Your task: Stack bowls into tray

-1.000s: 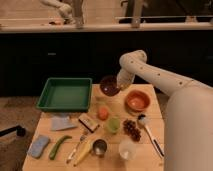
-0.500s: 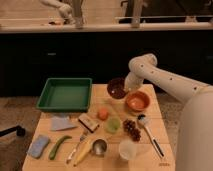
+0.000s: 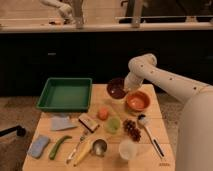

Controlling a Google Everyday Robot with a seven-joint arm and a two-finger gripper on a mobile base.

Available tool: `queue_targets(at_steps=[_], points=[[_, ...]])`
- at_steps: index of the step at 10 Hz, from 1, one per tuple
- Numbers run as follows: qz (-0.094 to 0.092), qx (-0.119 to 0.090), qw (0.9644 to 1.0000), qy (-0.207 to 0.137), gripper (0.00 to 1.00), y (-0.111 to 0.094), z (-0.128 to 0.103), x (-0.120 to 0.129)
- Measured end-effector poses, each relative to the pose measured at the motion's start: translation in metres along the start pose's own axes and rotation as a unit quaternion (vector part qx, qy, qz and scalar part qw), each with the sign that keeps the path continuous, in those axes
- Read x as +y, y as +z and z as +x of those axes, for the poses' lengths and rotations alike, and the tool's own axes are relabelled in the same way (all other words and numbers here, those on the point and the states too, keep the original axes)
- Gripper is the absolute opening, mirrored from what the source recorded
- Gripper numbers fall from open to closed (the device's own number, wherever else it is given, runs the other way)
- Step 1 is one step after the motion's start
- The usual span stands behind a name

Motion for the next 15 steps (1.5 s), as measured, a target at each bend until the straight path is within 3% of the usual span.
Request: queue_targets(at_steps=[3,7,9,11,15], points=[[0.003,-0.004,1.0,0.006,0.18,0.002,0.0,0.0],[0.018,-0.018,0.9977,0.063,0.18,0.011,0.011,0.045],[0.026,-0.02,0.9963,0.08,0.18,0.012,0.013,0.051],[0.035,-0.016,0.9932,0.11,0.18,0.008,0.018,0.076],[0.05,-0.012,0.9881,0.145,0.18,0.003,0.02,0.1]])
